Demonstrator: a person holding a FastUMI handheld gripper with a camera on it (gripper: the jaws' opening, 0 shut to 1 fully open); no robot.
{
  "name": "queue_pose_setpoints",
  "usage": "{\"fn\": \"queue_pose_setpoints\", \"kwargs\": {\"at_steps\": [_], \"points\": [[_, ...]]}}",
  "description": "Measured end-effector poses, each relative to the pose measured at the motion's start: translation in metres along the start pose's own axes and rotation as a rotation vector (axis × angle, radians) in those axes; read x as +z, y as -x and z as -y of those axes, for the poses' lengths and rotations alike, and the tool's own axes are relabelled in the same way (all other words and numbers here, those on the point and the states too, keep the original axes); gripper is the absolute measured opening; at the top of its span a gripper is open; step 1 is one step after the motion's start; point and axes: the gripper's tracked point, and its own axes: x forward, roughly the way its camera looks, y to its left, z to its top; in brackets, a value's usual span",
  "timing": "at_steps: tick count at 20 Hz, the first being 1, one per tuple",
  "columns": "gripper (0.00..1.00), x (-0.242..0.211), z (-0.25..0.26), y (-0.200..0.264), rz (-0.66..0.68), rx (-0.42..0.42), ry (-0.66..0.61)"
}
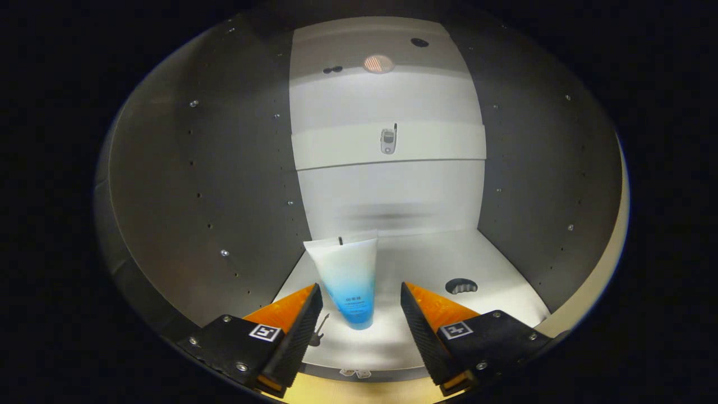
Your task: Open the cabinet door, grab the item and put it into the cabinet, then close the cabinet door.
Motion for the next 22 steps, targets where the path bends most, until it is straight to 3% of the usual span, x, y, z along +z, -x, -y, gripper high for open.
{"fn": "queue_pose_setpoints", "kwargs": {"at_steps": [1, 13, 22], "points": [[0.93, 0.004, -0.001, 0.008, 0.018, 0.002, -0.002], [0.93, 0.011, -0.012, 0.181, 0.238, 0.05, 0.018], [0.93, -0.035, 0.005, 0.306, 0.316, 0.022, -0.012]]}}
